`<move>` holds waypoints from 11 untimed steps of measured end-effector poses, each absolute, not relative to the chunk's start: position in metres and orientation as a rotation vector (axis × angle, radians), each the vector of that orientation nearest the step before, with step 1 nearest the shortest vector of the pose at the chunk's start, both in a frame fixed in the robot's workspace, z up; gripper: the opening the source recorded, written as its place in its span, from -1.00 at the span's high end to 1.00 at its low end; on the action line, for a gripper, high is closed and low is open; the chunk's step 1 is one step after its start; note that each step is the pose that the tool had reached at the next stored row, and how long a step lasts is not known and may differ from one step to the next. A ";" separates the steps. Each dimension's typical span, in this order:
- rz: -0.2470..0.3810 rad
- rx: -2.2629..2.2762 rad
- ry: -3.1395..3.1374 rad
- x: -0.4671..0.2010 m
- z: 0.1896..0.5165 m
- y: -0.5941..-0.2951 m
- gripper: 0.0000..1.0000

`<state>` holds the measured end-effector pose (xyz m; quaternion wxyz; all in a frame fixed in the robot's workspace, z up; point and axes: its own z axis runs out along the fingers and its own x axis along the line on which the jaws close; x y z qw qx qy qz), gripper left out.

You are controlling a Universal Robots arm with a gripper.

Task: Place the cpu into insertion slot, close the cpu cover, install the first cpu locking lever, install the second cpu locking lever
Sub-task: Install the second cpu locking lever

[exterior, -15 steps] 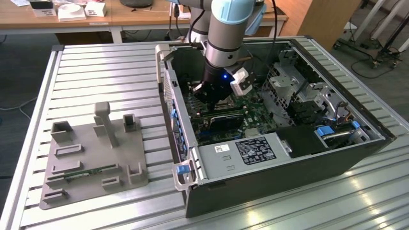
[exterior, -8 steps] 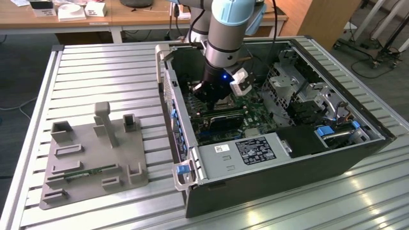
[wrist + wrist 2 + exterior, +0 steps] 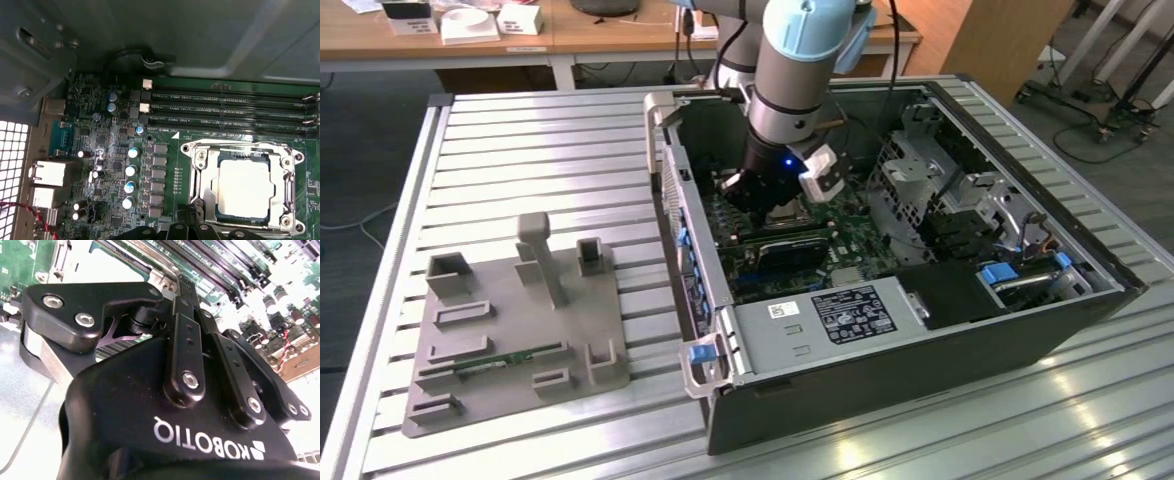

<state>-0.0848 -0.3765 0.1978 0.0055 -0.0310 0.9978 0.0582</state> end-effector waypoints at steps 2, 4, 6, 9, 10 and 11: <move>0.188 -0.097 3.123 -0.085 0.197 -0.377 0.79; 0.191 -0.097 3.124 -0.085 0.196 -0.377 0.79; 0.193 -0.097 3.124 -0.085 0.195 -0.377 0.79; 0.192 -0.097 3.125 -0.085 0.193 -0.377 0.79; 0.190 -0.097 3.126 -0.085 0.193 -0.377 0.79; 0.191 -0.097 3.127 -0.085 0.193 -0.378 0.79</move>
